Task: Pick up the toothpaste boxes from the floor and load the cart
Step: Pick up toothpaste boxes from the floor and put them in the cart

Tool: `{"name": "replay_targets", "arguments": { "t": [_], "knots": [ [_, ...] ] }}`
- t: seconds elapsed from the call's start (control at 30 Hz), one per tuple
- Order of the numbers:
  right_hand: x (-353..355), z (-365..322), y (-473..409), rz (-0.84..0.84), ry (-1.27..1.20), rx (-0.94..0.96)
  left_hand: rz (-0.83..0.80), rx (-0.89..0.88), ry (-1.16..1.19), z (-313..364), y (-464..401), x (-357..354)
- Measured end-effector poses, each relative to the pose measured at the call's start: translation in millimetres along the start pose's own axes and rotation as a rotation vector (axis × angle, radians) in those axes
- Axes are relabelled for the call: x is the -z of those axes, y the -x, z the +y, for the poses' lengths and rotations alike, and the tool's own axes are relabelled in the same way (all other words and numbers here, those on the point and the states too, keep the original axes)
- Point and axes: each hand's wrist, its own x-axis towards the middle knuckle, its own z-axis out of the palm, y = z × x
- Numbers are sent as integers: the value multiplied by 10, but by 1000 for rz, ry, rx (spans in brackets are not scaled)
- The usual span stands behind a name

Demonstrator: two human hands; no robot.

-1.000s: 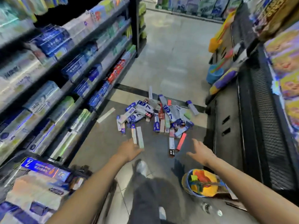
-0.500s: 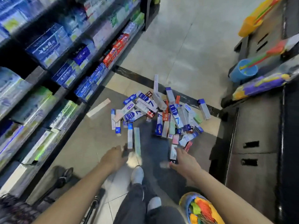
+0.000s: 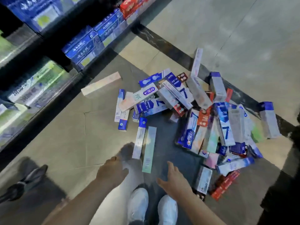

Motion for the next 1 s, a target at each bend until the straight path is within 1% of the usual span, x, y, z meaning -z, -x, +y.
{"name": "replay_targets", "arguments": {
  "t": [0.2,0.33,0.4,0.47,0.6,0.77,0.87,1.0],
  "knots": [
    [-561,21,-1326,14,-115,-33,97,-98,98,58,-1330,-663],
    [-933,-63,-1899,22,-218,-83,107,1,113,209,-1893,-940],
    [-1105,-105,-2031,75,-245,-119,101,30,123,292,-2000,-996],
    [-1181,-138,-2072,128,-232,-147,146,50,159,330,-2035,-1025],
    [-1045,-133,-1936,160,-272,-140,250,72,280,323,-1892,-959],
    [-556,-81,-1456,210,-274,-124,247,94,431,366,-1341,-663],
    [-139,-136,-994,257,-254,-117,243,98,524,446,-833,-319],
    [480,-343,-116,294,-210,-82,253,89,503,549,25,354]
  ]
}}
